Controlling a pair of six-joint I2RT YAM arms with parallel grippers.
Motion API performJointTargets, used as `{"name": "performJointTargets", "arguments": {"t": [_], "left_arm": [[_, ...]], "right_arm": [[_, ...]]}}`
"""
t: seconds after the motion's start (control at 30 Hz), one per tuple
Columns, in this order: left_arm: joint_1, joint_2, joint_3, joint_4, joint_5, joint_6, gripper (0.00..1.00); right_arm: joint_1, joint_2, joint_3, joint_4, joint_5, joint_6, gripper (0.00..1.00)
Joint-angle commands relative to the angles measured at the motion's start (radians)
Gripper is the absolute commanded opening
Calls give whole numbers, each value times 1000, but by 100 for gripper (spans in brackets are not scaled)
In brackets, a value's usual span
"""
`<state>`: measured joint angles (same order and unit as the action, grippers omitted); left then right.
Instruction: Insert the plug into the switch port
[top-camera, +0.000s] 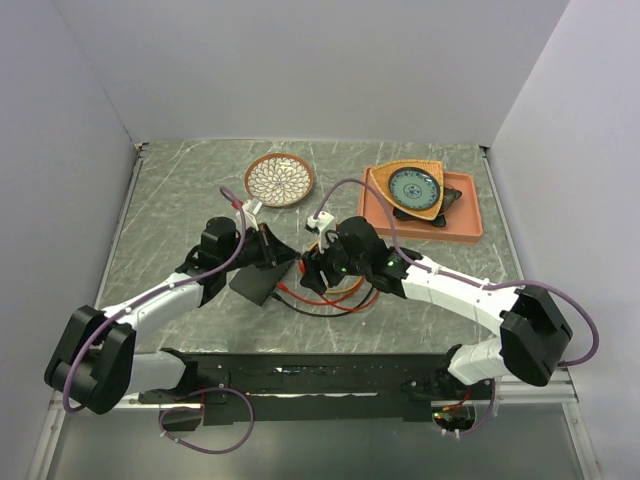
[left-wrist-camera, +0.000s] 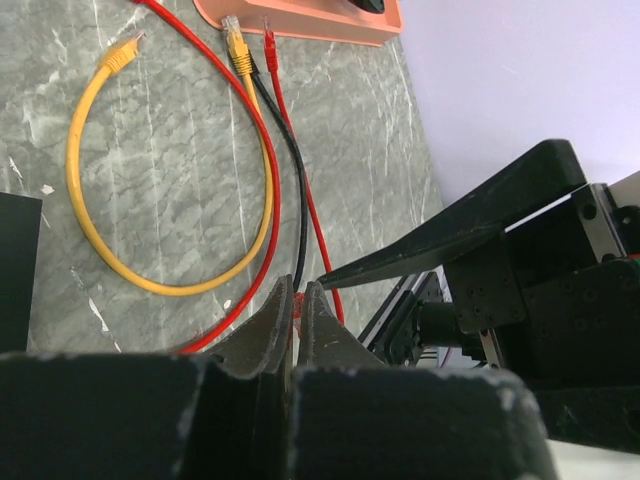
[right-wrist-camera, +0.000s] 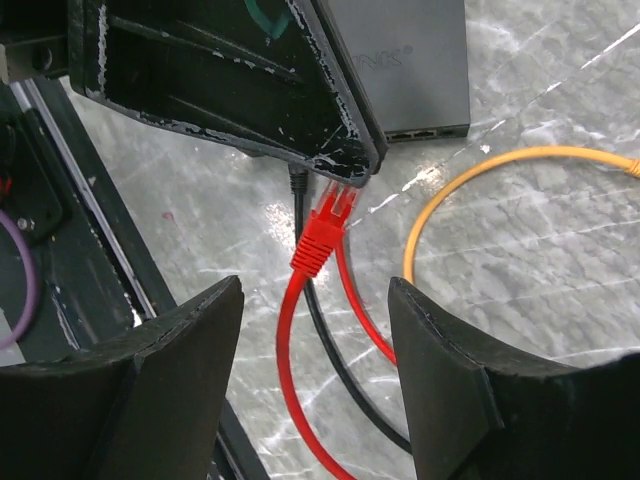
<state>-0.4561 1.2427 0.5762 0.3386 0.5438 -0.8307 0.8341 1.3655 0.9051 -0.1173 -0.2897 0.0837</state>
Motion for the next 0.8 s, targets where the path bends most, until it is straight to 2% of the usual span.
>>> {"name": "performJointTargets", "arguments": {"t": [0.0,0.27,0.5,0.53,0.63,0.77], "left_arm": [[-6,-37,-6,40,-19,-11,1],[-6,-48,1,14,-44,2,1],[-6,-49,8,1,-44,5,1],[-6,-52,10,-1,-44,5,1],[-6,-61,10,-9,-48,8,1],[-6,-69,10,-18,-54,12,1]], "right_arm": [[20,15,49,54,38,57,67],[30,9,41,82,86,108,64],[30,17,66,76,119,139,56],[30,24,67,71,121,142,54],[31,29,78,64,144,156,36],[30,47,93,50,136,157,32]]}}
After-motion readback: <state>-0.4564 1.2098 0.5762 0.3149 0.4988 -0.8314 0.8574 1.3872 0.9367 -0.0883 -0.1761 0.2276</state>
